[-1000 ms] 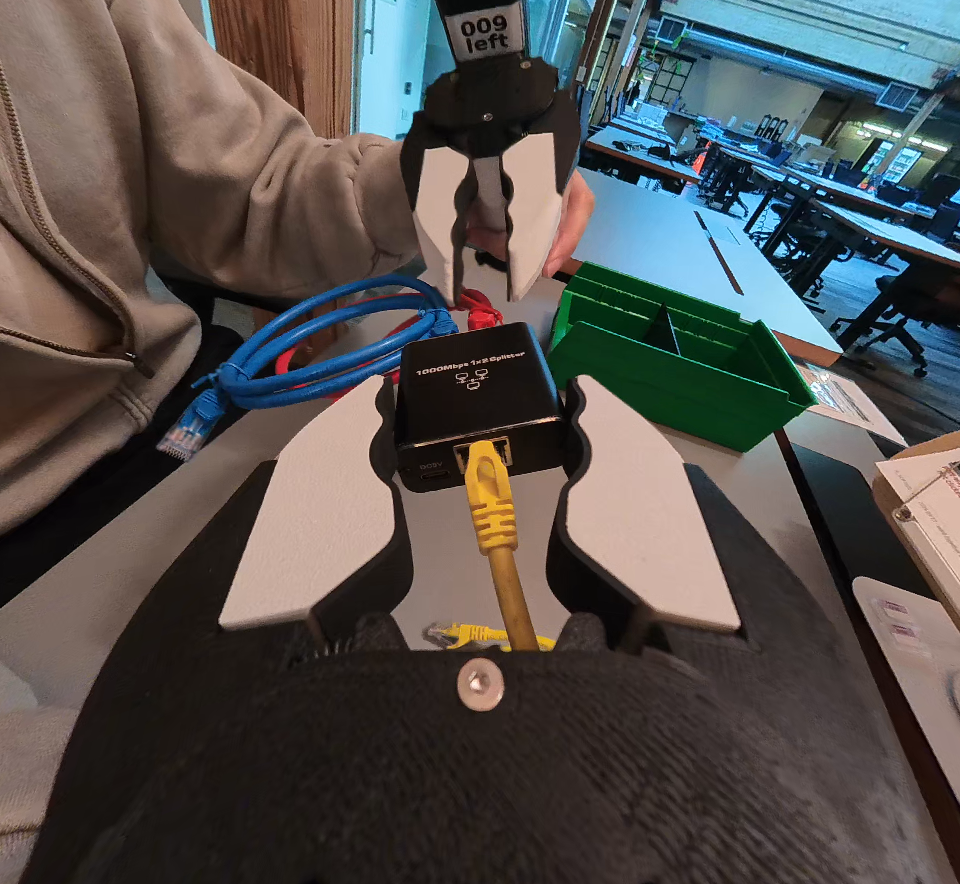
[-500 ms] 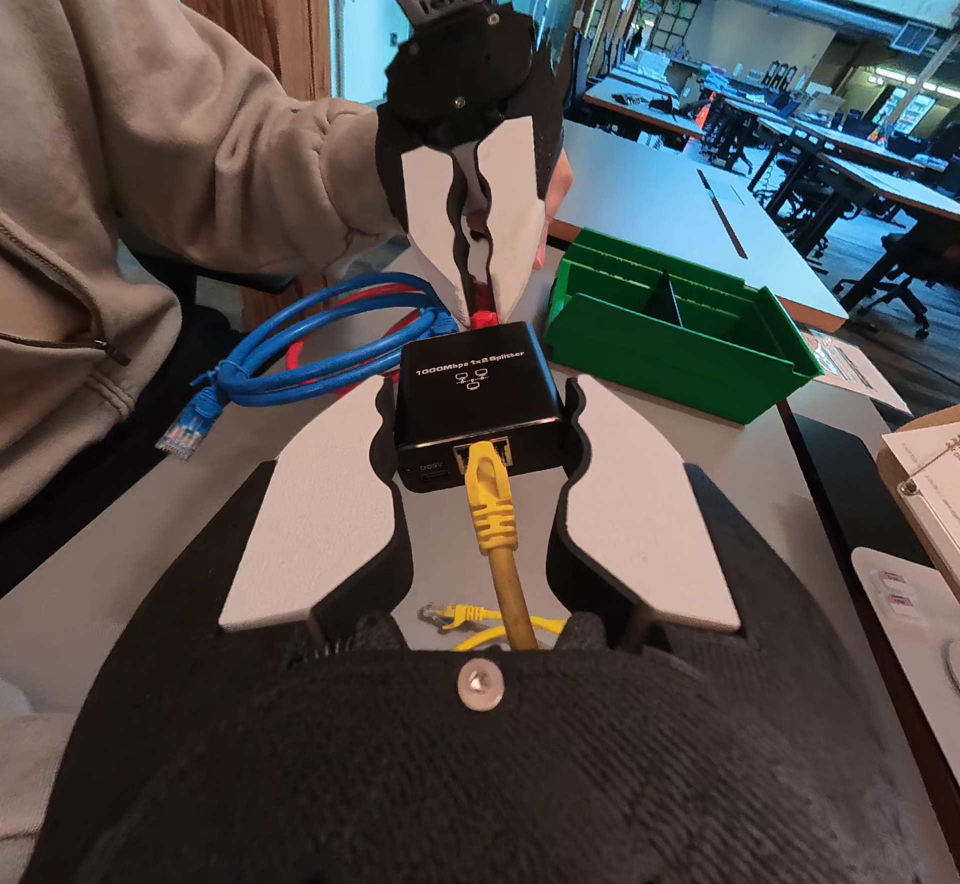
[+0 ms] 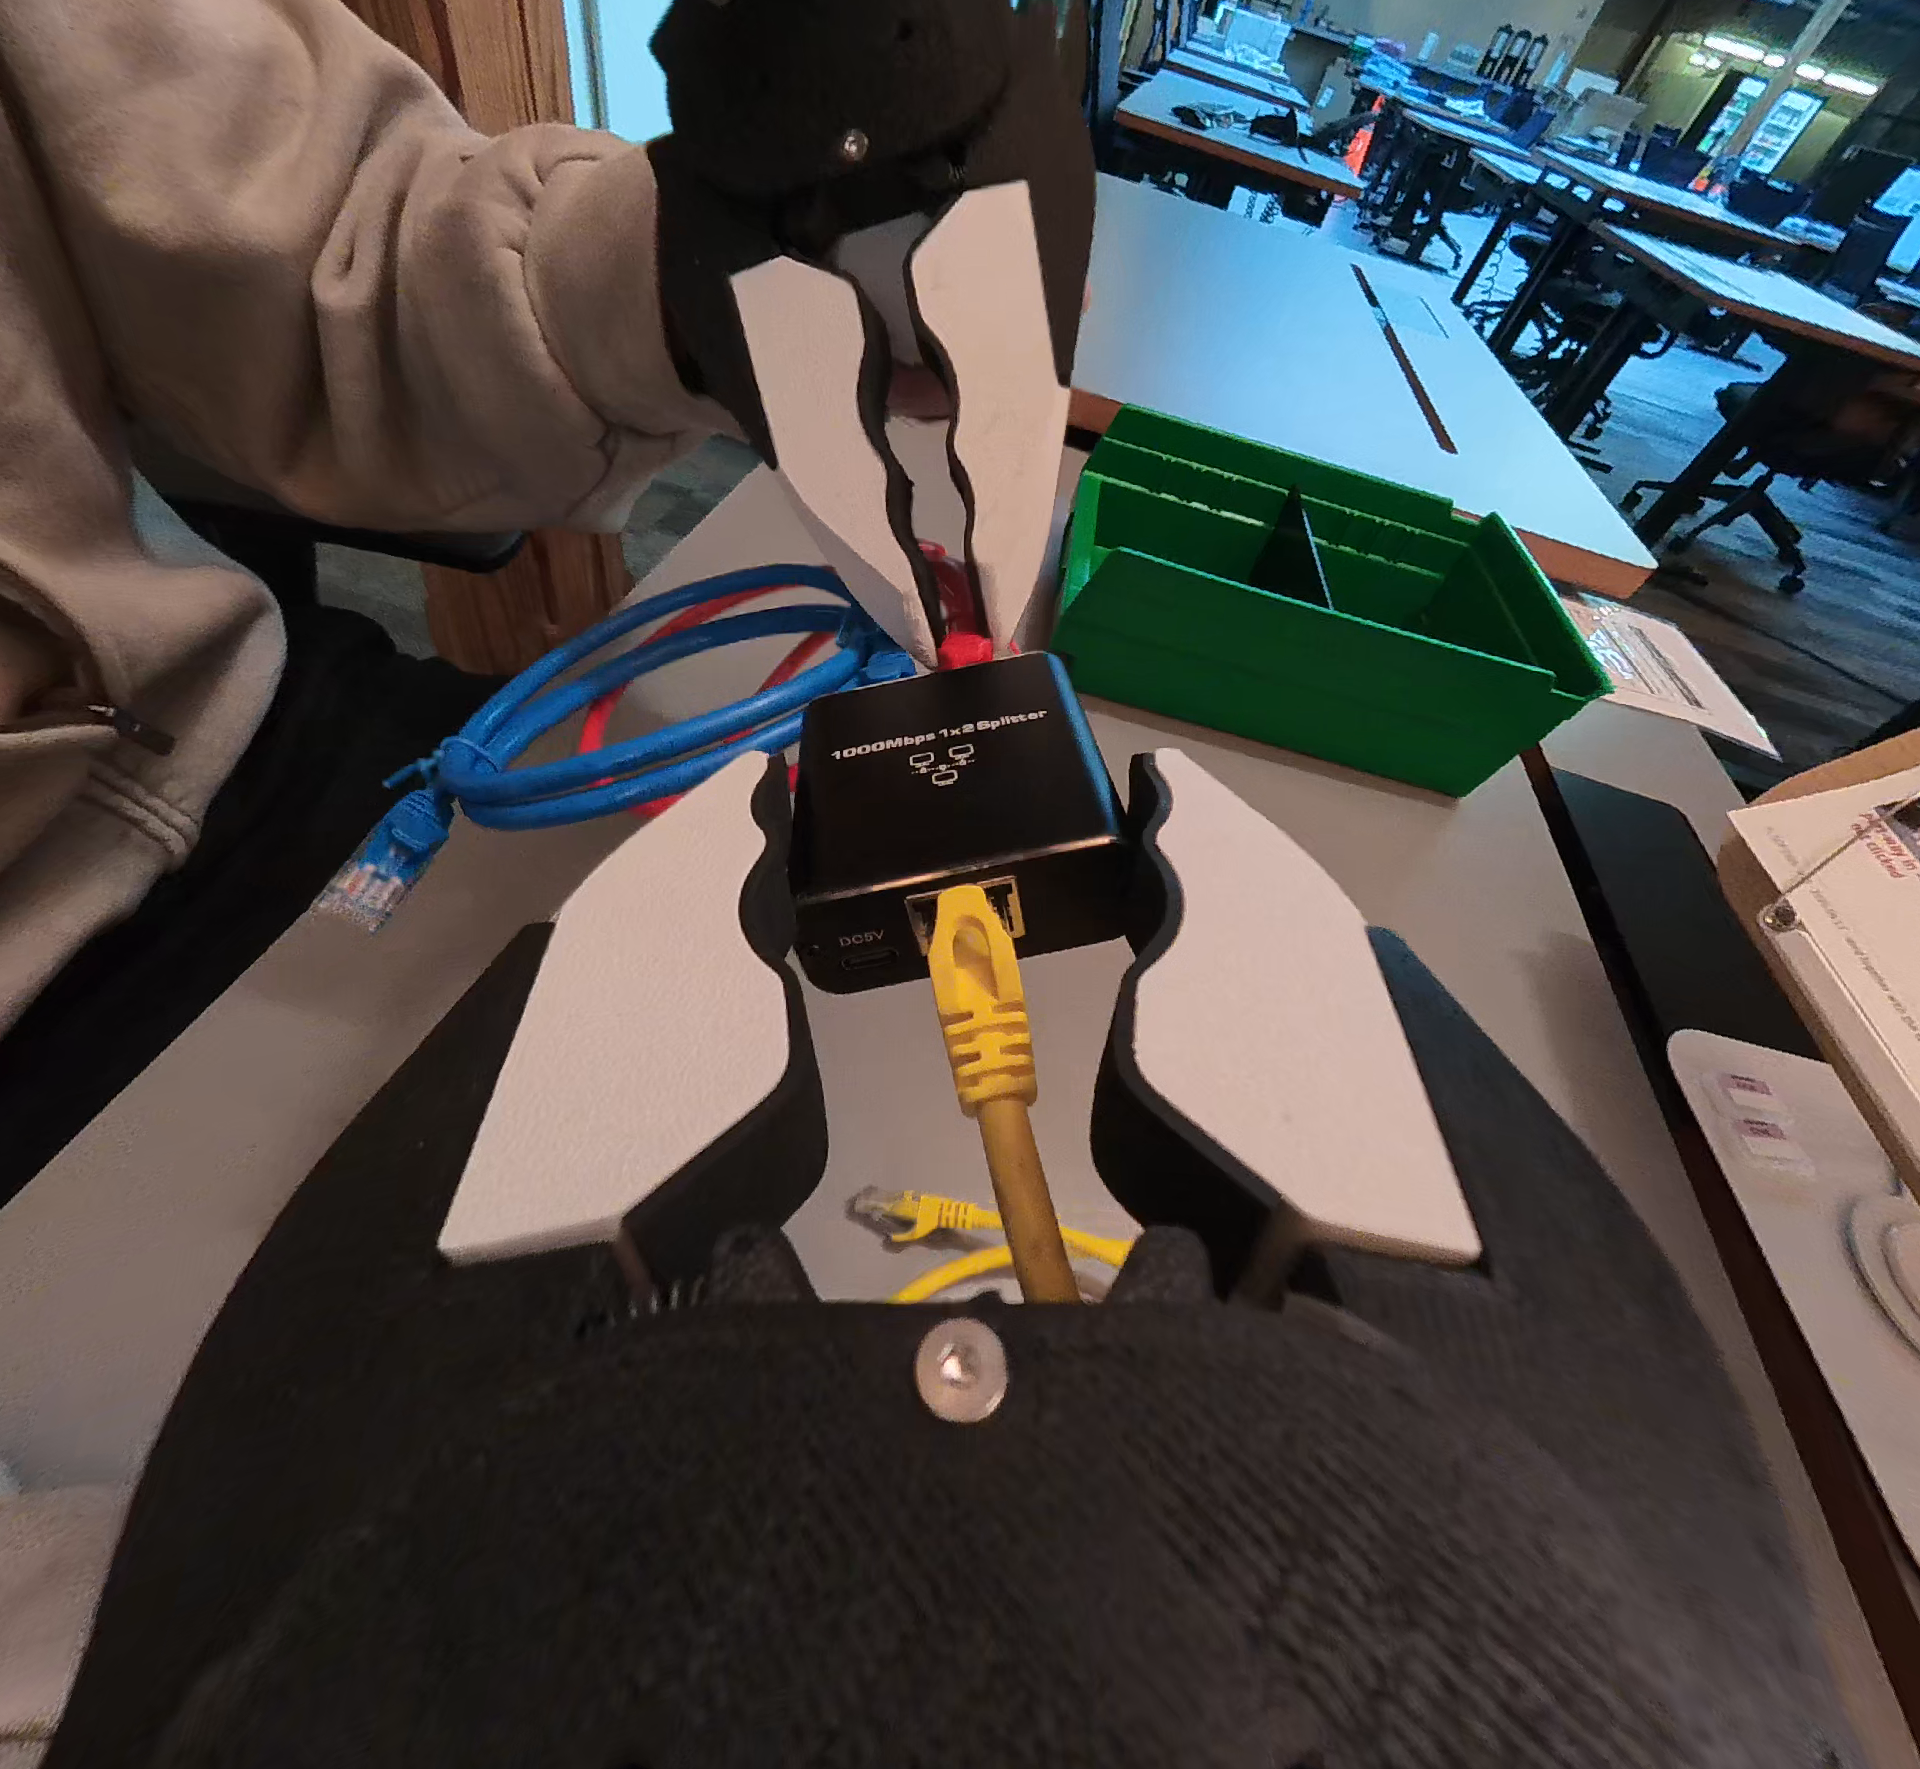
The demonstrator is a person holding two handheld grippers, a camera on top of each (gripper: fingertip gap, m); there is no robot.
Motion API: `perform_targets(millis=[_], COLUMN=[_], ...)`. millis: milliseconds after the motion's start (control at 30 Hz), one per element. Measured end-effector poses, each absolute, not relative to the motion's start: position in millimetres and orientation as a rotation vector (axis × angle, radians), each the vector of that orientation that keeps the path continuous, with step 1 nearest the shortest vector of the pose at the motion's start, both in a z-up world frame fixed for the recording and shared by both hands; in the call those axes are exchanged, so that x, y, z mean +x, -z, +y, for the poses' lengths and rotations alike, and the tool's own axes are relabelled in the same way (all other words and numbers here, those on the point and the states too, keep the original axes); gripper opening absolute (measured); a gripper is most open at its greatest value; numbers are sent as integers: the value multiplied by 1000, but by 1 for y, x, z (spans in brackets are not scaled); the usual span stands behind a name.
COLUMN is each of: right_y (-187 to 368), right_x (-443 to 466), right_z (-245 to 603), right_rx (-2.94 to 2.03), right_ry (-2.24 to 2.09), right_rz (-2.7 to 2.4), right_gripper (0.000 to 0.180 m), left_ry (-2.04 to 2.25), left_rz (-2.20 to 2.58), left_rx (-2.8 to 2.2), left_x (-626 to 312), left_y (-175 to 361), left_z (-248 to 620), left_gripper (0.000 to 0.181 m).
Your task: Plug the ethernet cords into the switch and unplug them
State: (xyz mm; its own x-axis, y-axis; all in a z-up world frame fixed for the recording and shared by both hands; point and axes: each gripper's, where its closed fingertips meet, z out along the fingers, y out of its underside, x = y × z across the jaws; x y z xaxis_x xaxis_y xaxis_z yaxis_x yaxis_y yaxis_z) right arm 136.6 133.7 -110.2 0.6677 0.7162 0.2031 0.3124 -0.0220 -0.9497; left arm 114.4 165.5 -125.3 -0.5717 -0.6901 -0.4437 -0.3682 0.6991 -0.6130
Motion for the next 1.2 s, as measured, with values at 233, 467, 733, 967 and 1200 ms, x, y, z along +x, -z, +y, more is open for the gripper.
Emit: perform_targets(millis=[233, 467, 733, 967, 1200], right_y=[94, 110, 95, 91, 99], right_x=[116, 136, 160, 156, 147], right_z=[136, 142, 149, 155, 151], right_rx=[-1466, -1505, -1482, -1478, -1531], right_ry=[-552, -462, -400, -407, -433], right_rz=[-885, -863, -688, -658, -714], right_gripper=[4, 0, 0, 0, 3], left_ry=[597, 676, 1048, 724, 514], left_rz=[2347, 2250, 1937, 1996, 1990], left_rx=[-720, -787, -894, -923, -874], left_x=[113, 129, 131, 147, 155], left_y=[153, 150, 141, 198, 204], left_z=[141, 147, 142, 150, 170], left_gripper=[0, 0, 38, 62, 27])
